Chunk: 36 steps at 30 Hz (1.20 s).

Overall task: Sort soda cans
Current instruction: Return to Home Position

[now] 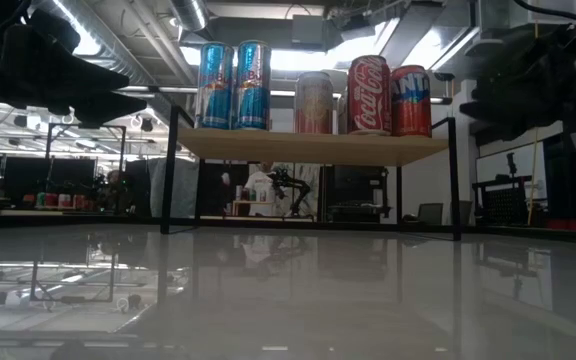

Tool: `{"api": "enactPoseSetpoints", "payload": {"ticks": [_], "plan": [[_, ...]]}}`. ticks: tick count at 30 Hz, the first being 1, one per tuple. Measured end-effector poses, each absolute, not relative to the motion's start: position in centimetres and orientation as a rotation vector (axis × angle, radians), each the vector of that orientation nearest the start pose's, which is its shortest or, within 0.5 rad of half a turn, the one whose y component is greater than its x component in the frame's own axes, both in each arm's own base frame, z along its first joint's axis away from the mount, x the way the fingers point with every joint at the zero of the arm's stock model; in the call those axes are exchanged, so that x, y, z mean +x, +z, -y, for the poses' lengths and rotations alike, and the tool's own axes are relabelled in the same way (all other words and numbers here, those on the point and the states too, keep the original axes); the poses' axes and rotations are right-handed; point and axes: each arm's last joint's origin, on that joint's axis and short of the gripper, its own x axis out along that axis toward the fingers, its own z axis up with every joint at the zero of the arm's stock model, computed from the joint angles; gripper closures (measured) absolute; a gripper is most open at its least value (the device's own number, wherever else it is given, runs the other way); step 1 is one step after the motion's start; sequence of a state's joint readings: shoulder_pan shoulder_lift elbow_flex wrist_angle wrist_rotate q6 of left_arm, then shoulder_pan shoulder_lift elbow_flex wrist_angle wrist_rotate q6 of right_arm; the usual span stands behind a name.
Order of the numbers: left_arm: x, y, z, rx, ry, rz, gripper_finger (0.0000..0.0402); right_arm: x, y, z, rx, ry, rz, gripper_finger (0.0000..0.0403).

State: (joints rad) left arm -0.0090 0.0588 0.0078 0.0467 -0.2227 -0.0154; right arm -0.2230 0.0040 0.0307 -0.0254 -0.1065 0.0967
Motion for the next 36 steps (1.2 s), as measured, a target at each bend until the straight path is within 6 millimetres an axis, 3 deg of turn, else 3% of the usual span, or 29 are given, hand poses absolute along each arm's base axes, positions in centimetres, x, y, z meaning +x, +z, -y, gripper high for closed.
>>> {"api": "enactPoseSetpoints", "payload": {"ticks": [7,16,36], "plan": [[10.02,16.6,-0.55,-0.015,0.214,-0.003,0.0015,9.42,17.13,1.76,0.096,-0.097,0.007,0.0301],[10.02,16.6,-0.55,-0.015,0.214,-0.003,0.0015,9.72,16.83,1.72,0.073,-0.061,-0.035,0.0393],[10.02,16.6,-0.55,-0.015,0.214,-0.003,0.0015,10.05,16.4,1.81,0.068,-0.067,-0.088,0.04]]}}
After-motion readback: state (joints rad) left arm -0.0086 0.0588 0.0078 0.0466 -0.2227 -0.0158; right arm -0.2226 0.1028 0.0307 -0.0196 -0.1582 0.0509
